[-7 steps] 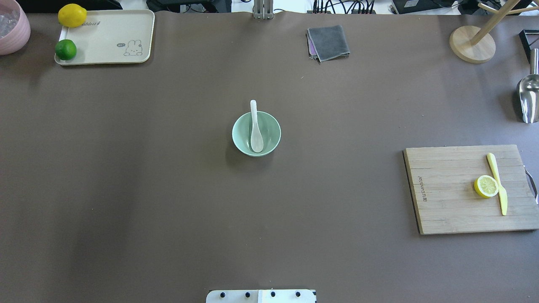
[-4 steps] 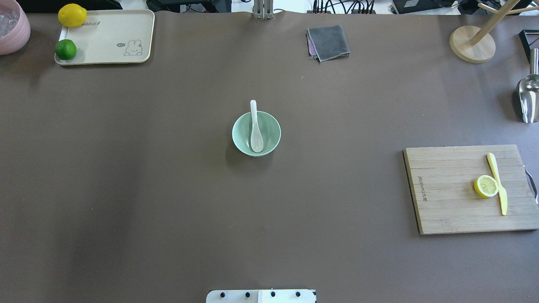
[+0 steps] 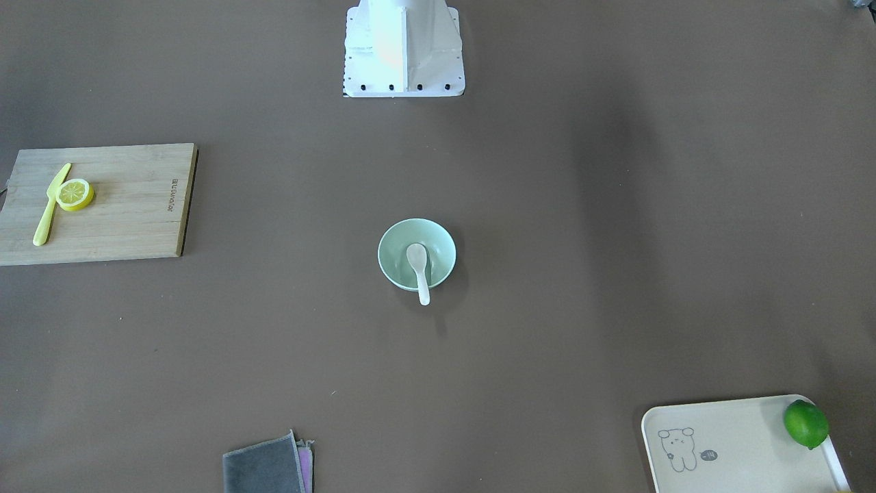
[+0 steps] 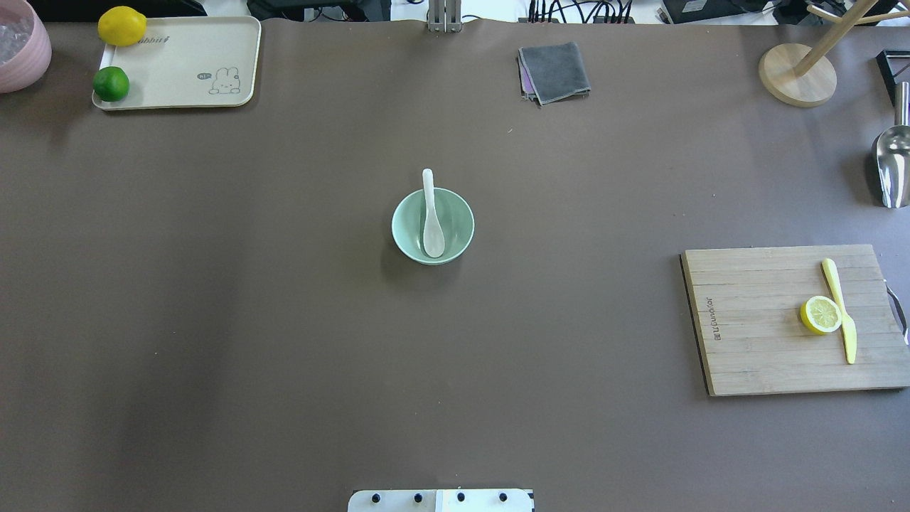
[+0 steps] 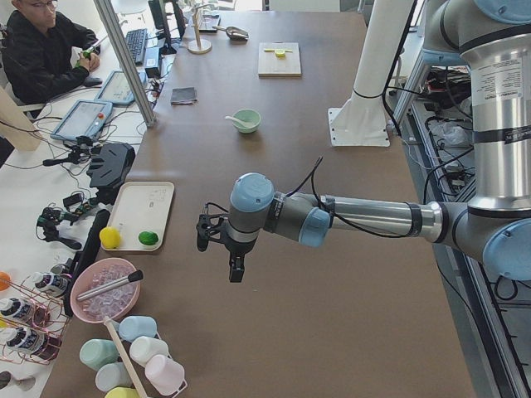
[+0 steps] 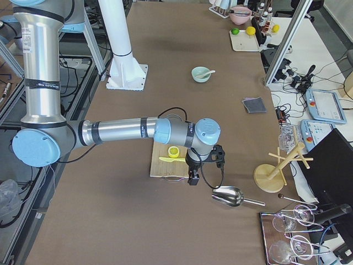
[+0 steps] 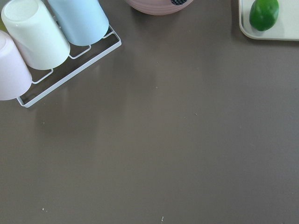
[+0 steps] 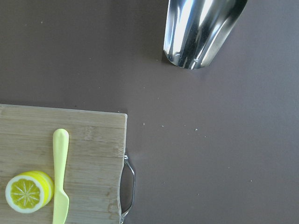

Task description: Place spoon in bowl

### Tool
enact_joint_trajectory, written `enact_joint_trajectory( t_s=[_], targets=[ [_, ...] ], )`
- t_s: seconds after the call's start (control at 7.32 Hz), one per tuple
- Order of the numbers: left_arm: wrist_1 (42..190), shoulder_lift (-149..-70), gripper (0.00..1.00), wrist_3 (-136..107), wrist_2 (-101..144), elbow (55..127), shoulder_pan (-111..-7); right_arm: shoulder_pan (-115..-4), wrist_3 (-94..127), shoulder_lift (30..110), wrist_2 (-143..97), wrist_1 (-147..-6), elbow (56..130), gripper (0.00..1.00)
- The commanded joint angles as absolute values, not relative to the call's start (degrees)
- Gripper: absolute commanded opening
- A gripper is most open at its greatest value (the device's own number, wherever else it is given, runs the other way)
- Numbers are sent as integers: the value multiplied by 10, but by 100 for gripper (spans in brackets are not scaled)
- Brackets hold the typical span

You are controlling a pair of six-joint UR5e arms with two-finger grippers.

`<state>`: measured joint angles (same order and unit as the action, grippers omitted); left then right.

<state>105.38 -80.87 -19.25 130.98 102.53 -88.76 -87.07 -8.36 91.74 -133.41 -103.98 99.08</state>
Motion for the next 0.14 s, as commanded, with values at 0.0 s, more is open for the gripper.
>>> enact_joint_trajectory(
  t_s=[0.0],
  targets=[
    [1054, -809, 98, -192, 1310, 1024, -887, -870, -83, 917, -1335, -1040, 993, 100]
  ],
)
